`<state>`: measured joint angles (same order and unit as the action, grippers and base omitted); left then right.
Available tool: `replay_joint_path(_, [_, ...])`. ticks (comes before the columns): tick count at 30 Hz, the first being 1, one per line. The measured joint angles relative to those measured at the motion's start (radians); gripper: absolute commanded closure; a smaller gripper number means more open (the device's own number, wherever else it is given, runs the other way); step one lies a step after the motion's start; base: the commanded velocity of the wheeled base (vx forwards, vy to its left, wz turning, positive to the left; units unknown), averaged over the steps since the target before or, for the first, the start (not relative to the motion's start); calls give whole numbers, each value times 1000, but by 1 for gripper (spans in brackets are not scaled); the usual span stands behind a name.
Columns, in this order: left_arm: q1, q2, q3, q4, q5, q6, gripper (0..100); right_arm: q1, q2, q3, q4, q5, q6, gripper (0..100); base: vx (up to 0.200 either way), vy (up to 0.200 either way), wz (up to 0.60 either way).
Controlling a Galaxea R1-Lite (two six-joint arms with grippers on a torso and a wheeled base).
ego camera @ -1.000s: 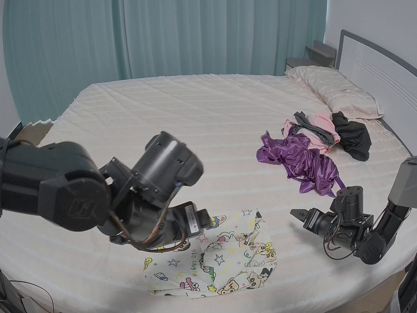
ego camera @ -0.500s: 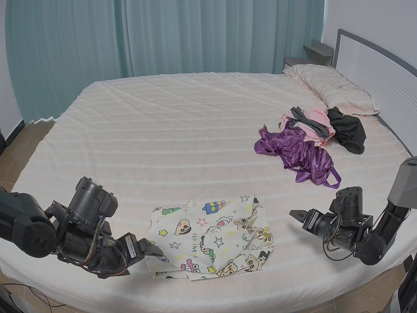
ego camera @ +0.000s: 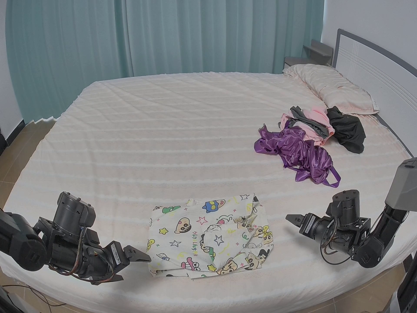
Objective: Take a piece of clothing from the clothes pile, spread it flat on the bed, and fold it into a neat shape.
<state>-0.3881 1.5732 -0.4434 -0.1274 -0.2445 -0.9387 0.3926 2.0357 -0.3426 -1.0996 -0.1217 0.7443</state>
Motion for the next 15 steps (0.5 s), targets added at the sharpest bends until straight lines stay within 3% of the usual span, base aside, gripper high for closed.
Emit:
replay_joint_path(8, [51,-2,6,-4,-67,2,0,5,4,-1,0,-2,-1,0,0,200,0])
replay_joint_path(15, [91,15,4,-27,-73,3,0,23,-7,2,0,-5,-3,0,0,200,0])
